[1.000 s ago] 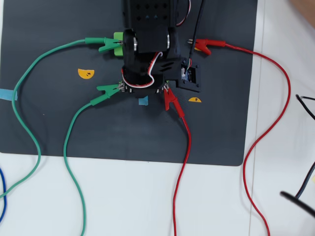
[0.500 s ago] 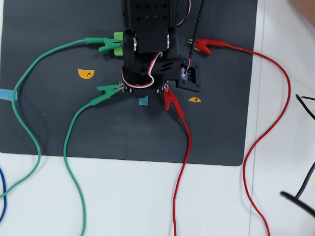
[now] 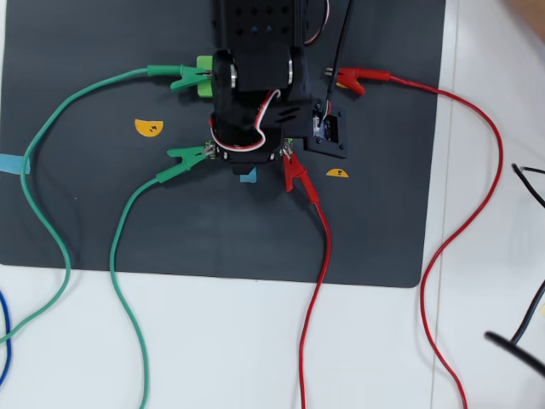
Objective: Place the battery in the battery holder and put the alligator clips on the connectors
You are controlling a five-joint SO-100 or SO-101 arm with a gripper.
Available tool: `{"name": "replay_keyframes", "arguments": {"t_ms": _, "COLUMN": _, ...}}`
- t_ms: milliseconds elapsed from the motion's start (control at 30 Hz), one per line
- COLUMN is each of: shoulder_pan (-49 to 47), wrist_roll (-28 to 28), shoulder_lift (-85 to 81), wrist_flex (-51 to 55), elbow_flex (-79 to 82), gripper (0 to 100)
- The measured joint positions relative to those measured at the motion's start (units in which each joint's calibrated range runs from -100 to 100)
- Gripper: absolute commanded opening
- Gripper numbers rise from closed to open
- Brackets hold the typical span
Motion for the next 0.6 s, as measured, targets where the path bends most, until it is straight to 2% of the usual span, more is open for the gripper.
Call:
{"name": "replay_keyframes", "arguments": {"t_ms": 233, "shoulder_pan": 0.0, "wrist_roll": 0.0, "shoulder_lift": 0.0, "wrist_flex": 0.0, "elbow_flex": 0.4, "gripper": 10}}
{"name": "replay_keyframes", "arguments": {"t_ms": 433, "shoulder_pan": 0.0, "wrist_roll": -0.1, "shoulder_lift": -0.4, "wrist_flex": 6.2, "elbow_flex": 0.4, "gripper": 10}}
{"name": "replay_keyframes", "arguments": {"t_ms": 600, "shoulder_pan": 0.0, "wrist_roll": 0.0, "shoulder_lift": -6.8, "wrist_flex": 8.4, "elbow_flex": 0.4, "gripper": 1}}
